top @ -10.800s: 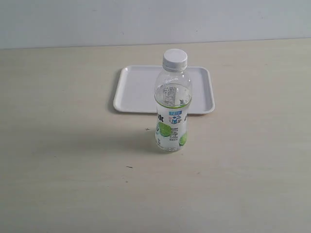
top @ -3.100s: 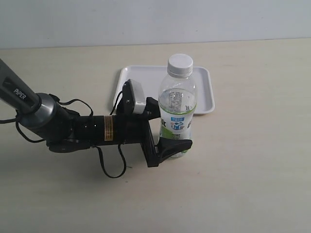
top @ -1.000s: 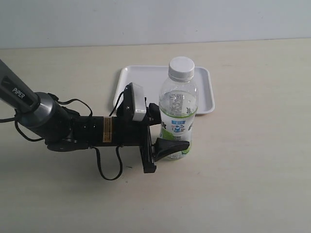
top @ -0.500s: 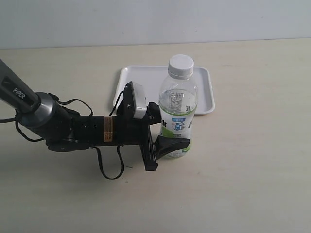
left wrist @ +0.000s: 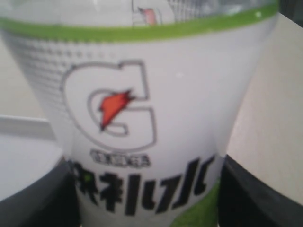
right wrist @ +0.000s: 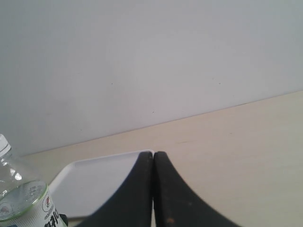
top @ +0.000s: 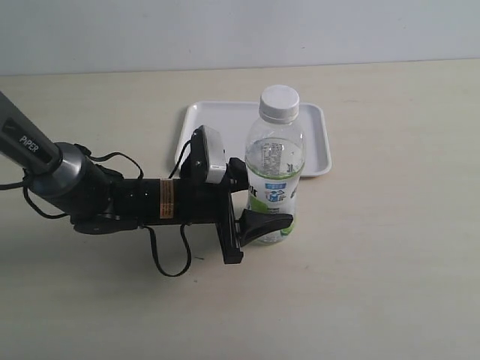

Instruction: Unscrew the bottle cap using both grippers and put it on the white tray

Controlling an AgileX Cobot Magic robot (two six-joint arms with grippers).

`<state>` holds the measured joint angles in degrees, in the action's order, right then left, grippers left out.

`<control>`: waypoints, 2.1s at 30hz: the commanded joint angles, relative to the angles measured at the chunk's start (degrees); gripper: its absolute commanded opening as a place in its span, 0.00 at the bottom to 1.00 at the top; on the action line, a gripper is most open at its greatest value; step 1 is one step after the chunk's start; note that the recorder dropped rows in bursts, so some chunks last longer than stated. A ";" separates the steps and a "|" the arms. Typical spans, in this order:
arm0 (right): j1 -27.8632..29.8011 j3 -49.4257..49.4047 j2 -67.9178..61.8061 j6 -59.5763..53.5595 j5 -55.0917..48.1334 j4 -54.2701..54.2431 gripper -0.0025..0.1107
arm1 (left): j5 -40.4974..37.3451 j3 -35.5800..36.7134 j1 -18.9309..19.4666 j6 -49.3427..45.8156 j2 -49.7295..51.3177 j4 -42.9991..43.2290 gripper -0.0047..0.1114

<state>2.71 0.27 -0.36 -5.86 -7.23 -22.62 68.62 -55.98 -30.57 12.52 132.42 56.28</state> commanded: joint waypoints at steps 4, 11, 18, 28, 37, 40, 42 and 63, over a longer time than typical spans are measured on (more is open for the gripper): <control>0.33 -0.27 0.36 -0.06 0.02 0.02 0.02 | 1.34 0.01 -0.20 3.25 -4.36 1.58 0.04; 0.33 -0.27 0.36 -0.06 0.02 0.02 0.02 | 1.34 0.01 -0.20 4.71 -4.61 2.06 0.04; 0.33 -0.27 0.36 -0.06 0.02 0.02 0.02 | 1.34 0.01 -0.20 8.24 -4.61 2.21 0.04; 0.33 -0.27 0.36 -0.06 0.02 0.14 0.02 | 0.62 0.01 -0.20 10.48 -6.87 2.93 0.04; 0.33 -0.27 0.36 -0.06 0.02 0.14 0.02 | -0.40 0.01 -0.20 10.71 -7.14 3.45 0.04; 0.33 -0.27 0.36 -0.06 0.02 0.14 0.02 | -0.53 0.01 -0.20 10.71 -7.14 3.45 0.04; 0.33 -0.27 0.36 -0.06 0.02 0.14 0.02 | -1.62 0.01 -0.20 10.60 -7.14 3.45 0.04; 0.33 -0.27 0.36 -0.06 0.02 0.14 0.02 | -6.85 0.01 -0.20 7.21 -4.06 5.00 0.04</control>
<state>2.71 0.27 -0.36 -5.86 -7.27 -22.62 62.05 -55.98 -30.57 21.04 127.49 61.36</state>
